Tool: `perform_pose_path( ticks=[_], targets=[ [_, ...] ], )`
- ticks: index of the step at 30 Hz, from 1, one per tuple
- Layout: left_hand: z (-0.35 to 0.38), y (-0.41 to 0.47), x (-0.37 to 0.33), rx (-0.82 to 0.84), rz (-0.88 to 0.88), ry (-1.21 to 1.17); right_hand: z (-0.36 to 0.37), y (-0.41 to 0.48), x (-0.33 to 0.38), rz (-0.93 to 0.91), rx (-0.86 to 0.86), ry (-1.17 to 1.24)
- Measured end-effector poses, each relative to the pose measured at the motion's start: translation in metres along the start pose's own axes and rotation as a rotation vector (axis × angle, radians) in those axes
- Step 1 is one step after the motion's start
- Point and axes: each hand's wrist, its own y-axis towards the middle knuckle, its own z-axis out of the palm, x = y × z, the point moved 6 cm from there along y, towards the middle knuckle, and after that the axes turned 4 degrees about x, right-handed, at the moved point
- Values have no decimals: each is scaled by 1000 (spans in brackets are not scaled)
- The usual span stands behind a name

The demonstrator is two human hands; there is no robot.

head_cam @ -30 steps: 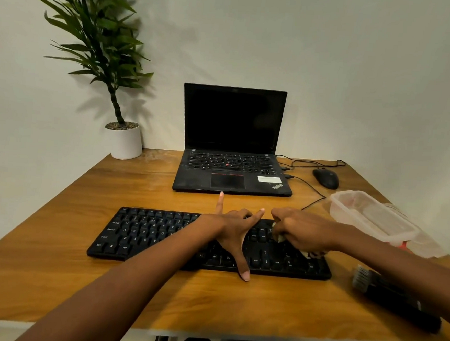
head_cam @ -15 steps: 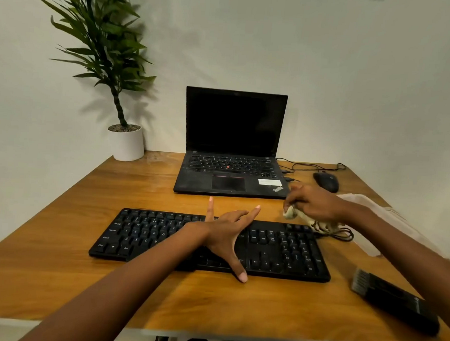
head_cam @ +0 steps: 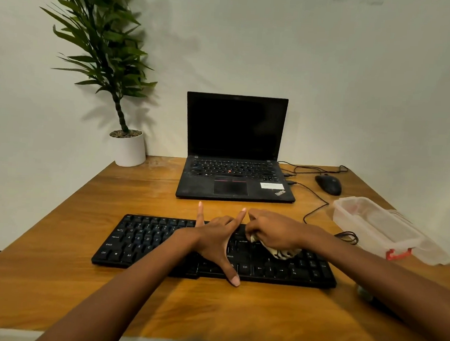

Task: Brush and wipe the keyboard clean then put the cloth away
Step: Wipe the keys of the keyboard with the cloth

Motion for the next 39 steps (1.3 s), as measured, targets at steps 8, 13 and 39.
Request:
perform_pose_path(
  ticks=[8, 13, 39],
  targets=[
    [-2, -2, -1, 35, -17, 28, 5, -3, 6, 2, -59, -97],
    [-2, -1, -1, 56, -20, 32, 0, -9, 13, 27, -79, -120],
    [-2, 2, 1, 83, -48, 56, 26, -111, 15, 165, -39, 511]
  ],
)
